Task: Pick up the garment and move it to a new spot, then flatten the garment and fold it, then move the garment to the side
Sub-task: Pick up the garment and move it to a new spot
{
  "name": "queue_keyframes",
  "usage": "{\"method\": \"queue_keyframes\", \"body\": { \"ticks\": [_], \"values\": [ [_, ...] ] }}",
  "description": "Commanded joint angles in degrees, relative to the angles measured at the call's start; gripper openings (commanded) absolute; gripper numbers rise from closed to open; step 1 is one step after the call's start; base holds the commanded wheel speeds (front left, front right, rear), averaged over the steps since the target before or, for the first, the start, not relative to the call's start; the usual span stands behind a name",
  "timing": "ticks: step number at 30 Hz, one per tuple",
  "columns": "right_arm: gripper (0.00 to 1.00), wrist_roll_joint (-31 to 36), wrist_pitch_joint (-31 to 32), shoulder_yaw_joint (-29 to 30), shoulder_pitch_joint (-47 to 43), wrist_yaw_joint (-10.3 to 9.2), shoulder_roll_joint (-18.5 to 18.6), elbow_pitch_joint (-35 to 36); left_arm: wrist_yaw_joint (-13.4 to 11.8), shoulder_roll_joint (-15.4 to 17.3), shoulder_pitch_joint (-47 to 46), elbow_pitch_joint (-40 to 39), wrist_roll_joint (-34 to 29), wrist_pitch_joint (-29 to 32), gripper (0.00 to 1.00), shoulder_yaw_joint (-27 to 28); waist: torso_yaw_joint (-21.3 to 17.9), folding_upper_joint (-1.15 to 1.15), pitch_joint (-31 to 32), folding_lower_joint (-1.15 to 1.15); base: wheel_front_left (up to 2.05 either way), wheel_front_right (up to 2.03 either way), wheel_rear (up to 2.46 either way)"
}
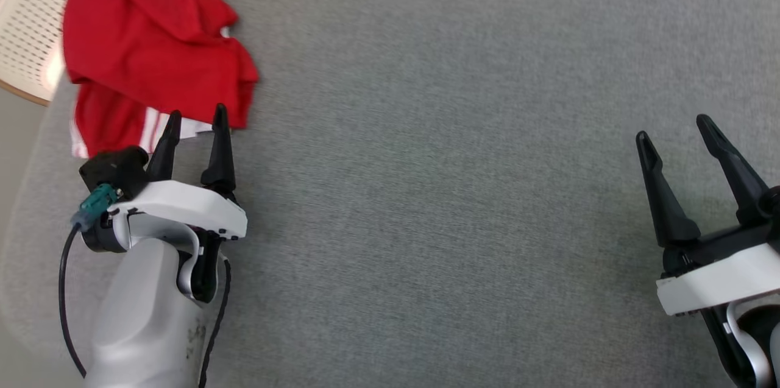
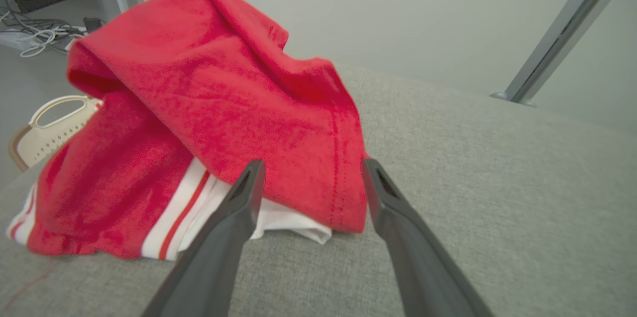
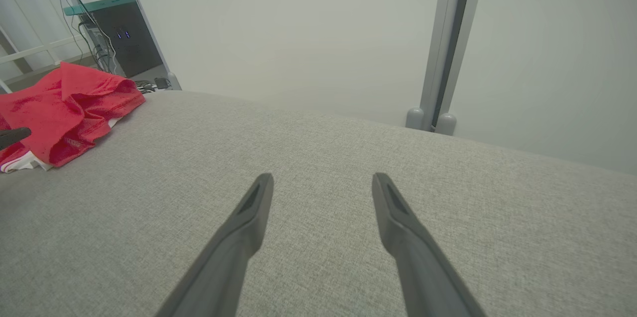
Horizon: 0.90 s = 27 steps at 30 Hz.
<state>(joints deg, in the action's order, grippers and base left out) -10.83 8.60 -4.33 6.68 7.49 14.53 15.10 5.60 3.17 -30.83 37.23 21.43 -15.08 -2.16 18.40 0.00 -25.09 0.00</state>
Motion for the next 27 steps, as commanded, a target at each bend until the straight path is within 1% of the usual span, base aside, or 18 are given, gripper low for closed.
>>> {"method": "queue_keyframes", "body": {
  "ticks": [1, 4, 7, 10, 11, 12, 13, 16, 17, 22, 23, 25, 27],
  "values": [
    [1.00, -0.16, -0.42, -0.05, 1.21, 0.00, 0.33, -0.12, 0.45, 0.40, -1.85, 2.40, 0.62, -0.10, 1.00, 0.52, -3.19, 0.00, -3.83, 0.00, 0.00, 0.00, 0.00],
    [1.00, -0.29, -1.06, -0.63, 2.43, 0.00, 0.42, -0.75, 1.29, 1.17, -5.57, 9.80, 1.32, -0.09, 1.00, 0.99, -4.16, 0.00, -5.09, 0.00, 0.00, 0.00, 0.00],
    [1.00, -0.50, -1.64, -0.75, 3.18, 0.00, 0.42, -1.46, 1.68, 1.23, -7.65, 16.27, 2.24, 0.14, 1.00, 0.88, -4.62, 0.00, -5.57, 0.00, 0.00, 0.00, 0.00],
    [1.00, -0.72, -2.12, -0.61, 3.53, 0.00, 0.18, -2.25, 1.68, 1.56, -8.90, 20.68, 3.16, 0.41, 1.00, 0.86, -4.78, 0.00, -5.37, 0.00, 0.00, 0.00, 0.00],
    [1.00, -0.75, -2.22, -0.59, 3.53, 0.00, 0.07, -2.44, 1.73, 1.81, -9.21, 21.21, 3.18, 0.43, 0.51, 0.80, -4.77, 0.00, -5.17, 0.00, 0.00, 0.00, 0.00],
    [1.00, -0.74, -2.32, -0.53, 3.51, 0.00, -0.03, -2.68, 1.76, 2.20, -9.41, 21.17, 3.00, 0.42, 0.11, 0.86, -4.72, 0.00, -4.92, 0.00, 0.00, 0.00, 0.00],
    [1.00, -0.78, -2.45, -0.51, 3.45, 0.00, -0.12, -2.96, 1.79, 2.50, -9.36, 20.70, 2.73, 0.37, 0.00, 1.00, -4.69, 0.00, -4.59, 0.00, 0.00, 0.00, 0.00],
    [1.00, -1.04, -2.94, -0.47, 3.24, 0.00, -0.30, -3.69, 1.82, 3.52, -8.32, 17.30, 1.93, 0.08, 0.00, 1.93, -4.52, 0.00, -3.39, 0.00, 0.00, 0.00, 0.00],
    [1.00, -1.17, -3.32, -0.36, 2.77, 0.00, -0.44, -4.23, 1.83, 3.88, -7.35, 13.78, 0.95, -0.05, 0.00, 2.97, -4.37, 0.00, -2.29, 0.00, 0.00, 0.00, 0.00],
    [1.00, -1.47, -4.26, 0.03, 1.53, 0.00, -1.25, -5.20, 1.85, 3.16, -2.14, 3.16, -2.38, -0.09, 0.00, 5.89, -4.04, 0.00, 1.15, 0.00, 0.00, 0.00, 0.00],
    [1.00, -1.47, -4.26, 0.03, 1.53, 0.00, -1.25, -5.20, 1.85, 3.16, -2.14, 3.16, -2.38, -0.09, 0.00, 5.89, -4.04, 0.00, 1.15, 0.00, 0.00, 0.00, 0.00],
    [1.00, -1.54, -4.61, 0.20, 0.92, 0.00, -1.67, -5.69, 1.85, 2.50, 0.01, -1.15, -3.61, -0.09, 0.00, 5.60, -3.88, 0.00, 2.88, 0.00, 0.00, 0.00, 0.00],
    [1.00, -1.79, -4.81, 0.10, 0.18, 0.00, -2.08, -6.24, 1.85, 2.54, 2.39, -4.79, -4.71, -0.09, 0.00, 4.93, -3.95, 0.00, 4.71, 0.00, 0.00, 0.00, 0.00]
  ]
}}
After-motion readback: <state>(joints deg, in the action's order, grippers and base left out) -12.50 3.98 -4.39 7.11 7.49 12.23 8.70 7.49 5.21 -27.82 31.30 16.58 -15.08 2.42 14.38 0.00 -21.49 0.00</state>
